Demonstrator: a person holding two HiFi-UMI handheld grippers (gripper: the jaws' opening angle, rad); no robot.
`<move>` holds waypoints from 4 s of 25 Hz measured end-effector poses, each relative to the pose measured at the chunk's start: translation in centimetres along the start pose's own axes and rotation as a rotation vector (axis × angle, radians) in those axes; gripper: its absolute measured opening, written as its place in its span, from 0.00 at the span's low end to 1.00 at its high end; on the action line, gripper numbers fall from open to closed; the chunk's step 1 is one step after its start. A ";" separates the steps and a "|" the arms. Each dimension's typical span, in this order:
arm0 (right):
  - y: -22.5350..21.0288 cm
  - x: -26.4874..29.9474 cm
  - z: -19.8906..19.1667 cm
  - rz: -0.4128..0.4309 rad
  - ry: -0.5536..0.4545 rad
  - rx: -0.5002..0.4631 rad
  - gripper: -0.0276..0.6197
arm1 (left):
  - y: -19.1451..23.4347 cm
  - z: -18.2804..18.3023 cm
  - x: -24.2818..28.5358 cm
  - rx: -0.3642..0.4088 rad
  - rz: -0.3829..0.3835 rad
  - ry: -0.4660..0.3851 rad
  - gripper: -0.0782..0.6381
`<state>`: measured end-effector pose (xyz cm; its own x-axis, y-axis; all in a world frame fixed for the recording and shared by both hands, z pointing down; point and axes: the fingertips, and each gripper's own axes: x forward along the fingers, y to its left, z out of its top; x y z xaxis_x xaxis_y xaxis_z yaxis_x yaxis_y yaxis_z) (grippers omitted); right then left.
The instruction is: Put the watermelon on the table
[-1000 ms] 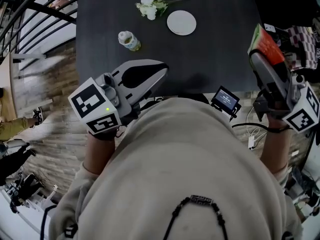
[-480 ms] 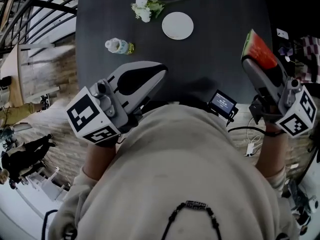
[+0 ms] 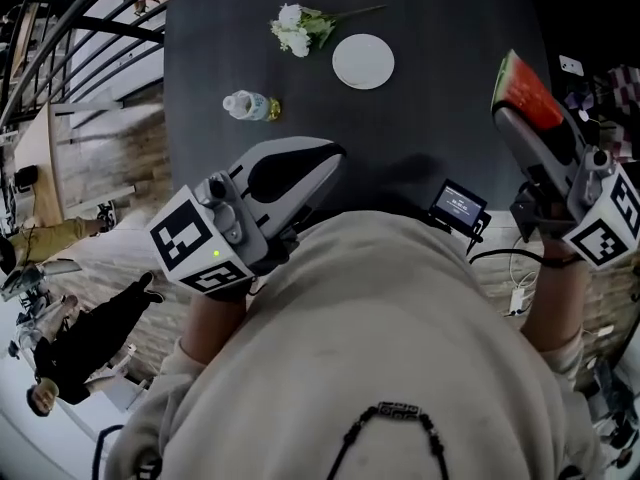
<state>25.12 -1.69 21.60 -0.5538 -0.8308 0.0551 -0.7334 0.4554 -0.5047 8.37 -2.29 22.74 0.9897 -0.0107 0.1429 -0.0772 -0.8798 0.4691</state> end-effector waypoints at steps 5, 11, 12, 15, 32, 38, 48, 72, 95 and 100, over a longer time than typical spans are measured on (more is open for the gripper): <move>1.9 -0.4 0.8 -0.064 -0.015 -0.029 0.33 | -0.3 0.5 -0.4 -0.020 -0.101 -0.030 0.12; 2.5 -1.7 0.7 -0.128 -0.013 -0.021 0.33 | -1.8 0.6 0.5 -0.035 -0.207 -0.049 0.12; 2.3 -2.1 0.2 -0.140 -0.013 -0.002 0.33 | -2.0 0.4 0.5 -0.037 -0.217 -0.044 0.12; 2.1 -2.3 -0.1 -0.161 0.000 0.006 0.33 | -2.3 -0.1 0.7 -0.051 -0.244 -0.031 0.12; 4.2 2.4 2.3 -0.085 0.102 -0.056 0.32 | -2.3 0.9 -4.8 -0.133 -0.127 -0.085 0.12; 6.2 4.2 3.3 -0.048 0.137 -0.060 0.32 | -3.6 1.9 -6.8 -0.147 -0.095 -0.100 0.12; 6.8 6.4 3.1 -0.023 0.209 -0.067 0.32 | -3.9 1.7 -9.1 -0.183 -0.030 -0.136 0.12; 2.6 10.9 -0.2 0.018 0.311 -0.035 0.32 | -2.6 0.2 -11.2 -0.239 0.106 -0.171 0.12; -1.6 14.3 -3.7 0.014 0.378 0.047 0.32 | -0.8 -0.1 -12.1 -0.251 0.168 -0.150 0.12; -2.6 15.4 -5.2 0.013 0.414 0.046 0.32 | -0.5 -0.3 -12.7 -0.259 0.186 -0.155 0.12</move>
<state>16.41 -14.03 28.22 -0.6817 -0.6218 0.3856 -0.7120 0.4423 -0.5454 -4.20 -1.57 20.99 0.9609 -0.2486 0.1218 -0.2660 -0.7067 0.6556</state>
